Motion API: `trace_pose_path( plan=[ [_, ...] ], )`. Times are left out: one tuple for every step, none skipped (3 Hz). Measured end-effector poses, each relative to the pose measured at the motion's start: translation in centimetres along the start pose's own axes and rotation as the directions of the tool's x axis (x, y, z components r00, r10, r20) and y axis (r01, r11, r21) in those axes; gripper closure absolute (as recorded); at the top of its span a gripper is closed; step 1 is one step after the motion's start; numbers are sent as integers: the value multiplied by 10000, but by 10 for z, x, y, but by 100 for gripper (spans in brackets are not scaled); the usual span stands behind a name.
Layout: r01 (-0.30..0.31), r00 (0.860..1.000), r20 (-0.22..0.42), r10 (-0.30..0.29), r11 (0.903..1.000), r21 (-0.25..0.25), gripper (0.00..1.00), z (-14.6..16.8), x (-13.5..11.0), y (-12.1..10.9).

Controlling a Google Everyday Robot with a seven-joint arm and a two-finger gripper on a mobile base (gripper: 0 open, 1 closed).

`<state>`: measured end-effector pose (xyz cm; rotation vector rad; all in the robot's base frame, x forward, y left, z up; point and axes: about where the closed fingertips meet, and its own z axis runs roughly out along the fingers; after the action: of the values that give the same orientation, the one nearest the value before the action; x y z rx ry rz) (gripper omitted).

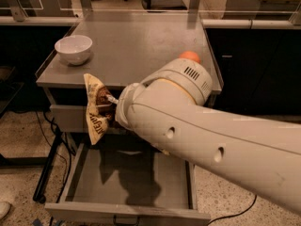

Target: Pick brown chip bag from middle drawer and place on counter

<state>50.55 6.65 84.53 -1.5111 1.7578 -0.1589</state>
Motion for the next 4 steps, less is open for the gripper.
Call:
trace_pose_path(
  plan=[
    [261, 9992, 302, -269, 9992, 295, 100, 0, -19, -31],
    [261, 9992, 302, -270, 9992, 295, 100, 0, -19, -31],
    [-22, 9995, 302, 13, 9996, 277, 100, 6, -20, -49],
    [-495, 9985, 229, 490, 9985, 223, 100, 20, -26, -89]
  ],
)
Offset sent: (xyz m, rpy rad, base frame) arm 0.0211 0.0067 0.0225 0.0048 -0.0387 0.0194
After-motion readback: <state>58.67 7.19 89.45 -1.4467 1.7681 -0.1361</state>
